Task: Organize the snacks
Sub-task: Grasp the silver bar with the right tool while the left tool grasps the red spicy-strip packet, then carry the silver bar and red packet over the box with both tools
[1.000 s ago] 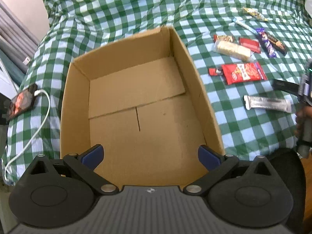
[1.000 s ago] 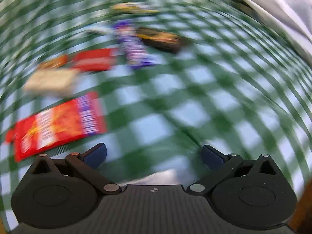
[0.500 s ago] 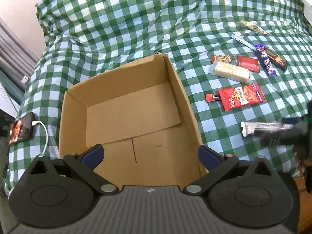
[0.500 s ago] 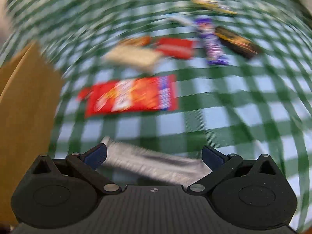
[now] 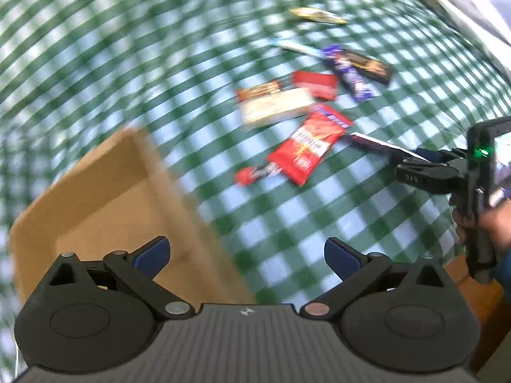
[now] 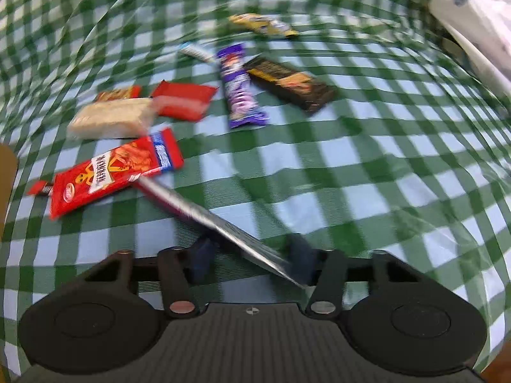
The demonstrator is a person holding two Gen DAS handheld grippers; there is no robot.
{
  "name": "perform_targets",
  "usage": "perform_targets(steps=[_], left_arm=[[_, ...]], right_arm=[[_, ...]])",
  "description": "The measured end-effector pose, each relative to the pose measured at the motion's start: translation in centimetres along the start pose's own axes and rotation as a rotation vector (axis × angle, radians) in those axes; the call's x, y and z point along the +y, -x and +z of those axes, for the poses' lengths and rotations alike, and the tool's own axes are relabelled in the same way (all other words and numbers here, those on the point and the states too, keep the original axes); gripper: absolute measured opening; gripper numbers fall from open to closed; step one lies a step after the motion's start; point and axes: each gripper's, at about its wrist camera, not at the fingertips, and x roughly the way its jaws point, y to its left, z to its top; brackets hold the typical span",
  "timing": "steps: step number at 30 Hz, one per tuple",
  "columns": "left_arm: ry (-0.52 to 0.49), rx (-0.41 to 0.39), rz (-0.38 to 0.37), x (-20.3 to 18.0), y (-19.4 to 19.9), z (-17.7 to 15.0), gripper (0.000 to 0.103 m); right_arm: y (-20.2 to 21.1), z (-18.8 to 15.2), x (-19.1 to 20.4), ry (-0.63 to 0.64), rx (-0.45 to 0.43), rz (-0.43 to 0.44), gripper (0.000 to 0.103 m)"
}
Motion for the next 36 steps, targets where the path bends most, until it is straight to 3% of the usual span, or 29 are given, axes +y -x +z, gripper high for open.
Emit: perform_targets(steps=[3,5,8,14,15,16,18,19,20,22,29,36], left_arm=[[-0.086,-0.001,-0.014,-2.1,-4.2,3.6,0.103],[-0.132,0.043,-0.037,-3.6,-7.5,5.7,0.103],[-0.17,0.094,-0.075,-5.3,-12.0,7.9,0.103],[-0.181,0.153,-0.044,-6.6,-18.6,10.8,0.103],[-0.169,0.157,-0.044,-6.6,-19.3,11.0,0.098],[-0.14,0.161,-0.06,-6.4,-19.7,11.1,0.09],[-0.044,0.16,-0.139,-5.4,-19.5,11.3,0.065],[-0.009,0.139,-0.128,-5.1,-18.9,11.3,0.058],[0.002,0.135,-0.128,-5.0,-18.7,11.2,0.055],[0.039,0.14,-0.157,-4.5,-18.0,10.8,0.052],[0.111,0.028,-0.187,-2.9,-11.8,8.8,0.048],[0.207,-0.113,-0.217,-0.6,-0.9,4.0,0.048]], right_arm=[[0.4,0.2,-1.4,-0.032,0.0,0.009,0.057],[0.3,0.5,-1.9,-0.034,0.004,0.037,0.072],[-1.0,1.1,-1.2,0.001,0.015,0.077,0.084],[-2.3,2.2,-0.5,0.12,0.019,0.091,0.094],[-2.5,2.2,-0.2,0.147,0.012,0.086,0.094],[-2.5,2.1,0.1,0.176,-0.001,0.08,0.089],[-2.3,1.7,0.5,0.22,-0.04,0.102,0.063],[-1.9,1.6,0.6,0.234,-0.061,0.119,0.041],[-1.6,1.4,0.9,0.251,-0.075,0.129,0.023],[-1.1,1.2,1.1,0.263,-0.084,0.142,0.009],[3.4,1.4,-0.1,0.112,-0.184,0.093,0.009],[9.5,0.4,0.7,0.002,-0.252,0.101,0.009]])
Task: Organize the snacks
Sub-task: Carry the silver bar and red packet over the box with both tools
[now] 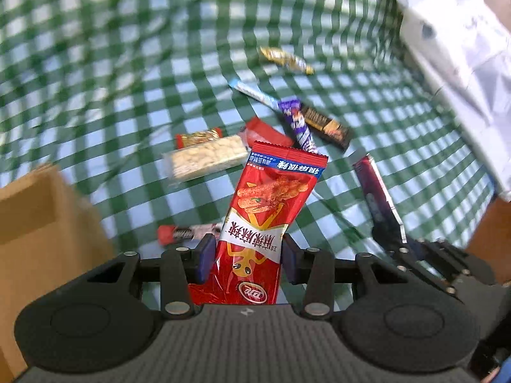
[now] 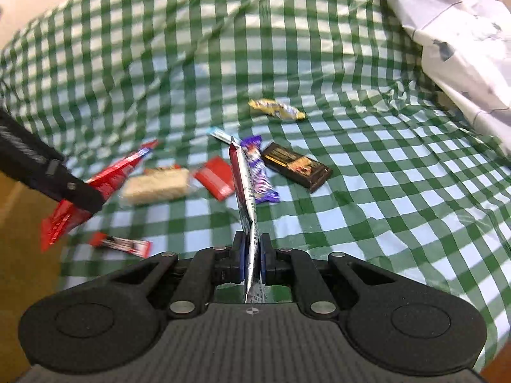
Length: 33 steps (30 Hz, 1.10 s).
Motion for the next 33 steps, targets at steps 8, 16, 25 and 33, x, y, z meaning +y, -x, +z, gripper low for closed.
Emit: perform_targets(steps=[8,16,25,33], left_arm=[[0.104,-0.081,0.149,3.4,11.7,-8.3,0.048],[0.228,-0.111,0.239,8.6,19.2,-17.5,0.048],[0.309,-0.191,0.245,12.3,24.2,-24.4,0.048],[0.329,-0.233,0.216,13.2,25.3,-26.5,0.048]], right_arm=[[7.9,-0.7,6.9,-0.019,-0.037,0.172,0.009],[14.2,-3.2,15.8,0.091,0.026,0.366,0.009],[20.2,-4.9,21.4,0.171,0.056,0.363,0.009],[22.2,-5.5,23.3,0.22,0.061,0.319,0.009]])
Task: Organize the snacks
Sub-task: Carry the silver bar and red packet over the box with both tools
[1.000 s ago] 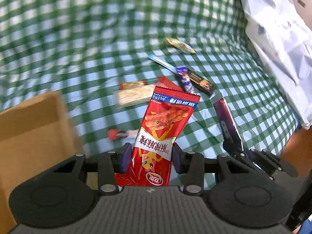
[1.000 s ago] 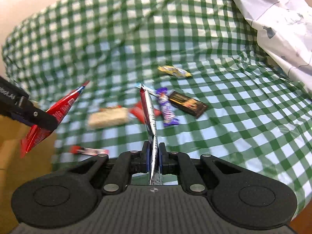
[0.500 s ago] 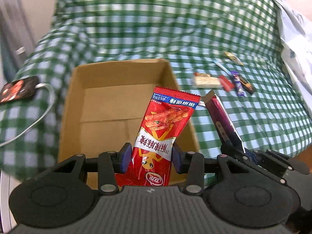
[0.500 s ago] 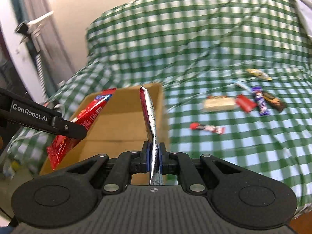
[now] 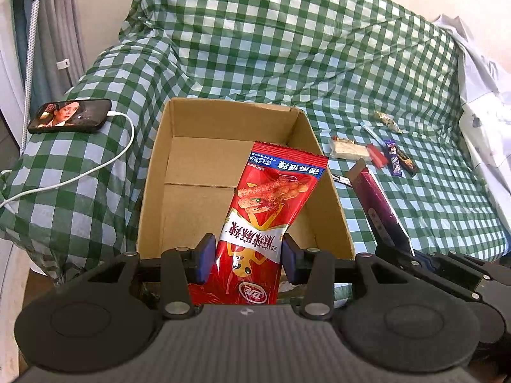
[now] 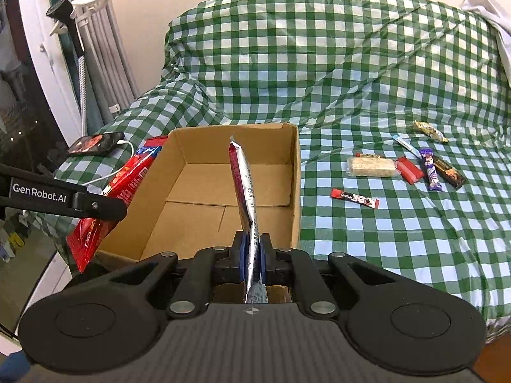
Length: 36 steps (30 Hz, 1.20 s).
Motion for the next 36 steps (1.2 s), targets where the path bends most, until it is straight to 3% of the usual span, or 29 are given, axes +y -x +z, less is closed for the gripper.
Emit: perform_targets(steps=[11,36], left_arm=[[0.006,-0.011,-0.013,1.1,0.4,-0.7,0.048],[0.025,0.013,-0.01,1.6,-0.8,-0.3,0.048]], right_arm=[[0.0,0.3,2.0,0.051,0.013,-0.012,0.009],[-1.6,0.5,2.2,0.058,0.051,-0.011,0.009]])
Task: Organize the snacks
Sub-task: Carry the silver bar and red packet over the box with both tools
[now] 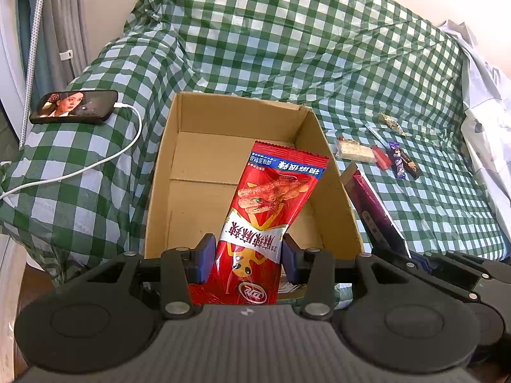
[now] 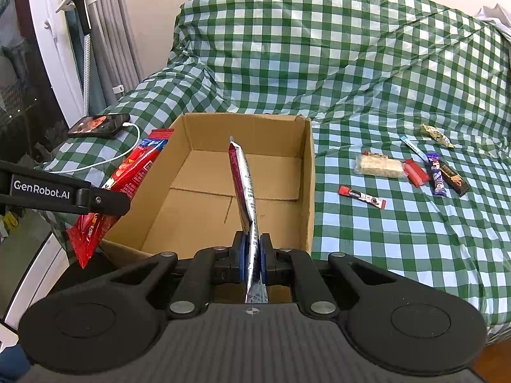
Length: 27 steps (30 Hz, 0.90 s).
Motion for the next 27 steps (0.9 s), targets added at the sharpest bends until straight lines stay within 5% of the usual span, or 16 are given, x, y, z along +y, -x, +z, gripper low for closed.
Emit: perform_targets(steps=[27], left_arm=[[0.025,0.073,0.03,1.1,-6.3,3.1,0.048]], right_arm=[[-6.0,2.9,-1.1,-0.007,0.084,0.008,0.009]])
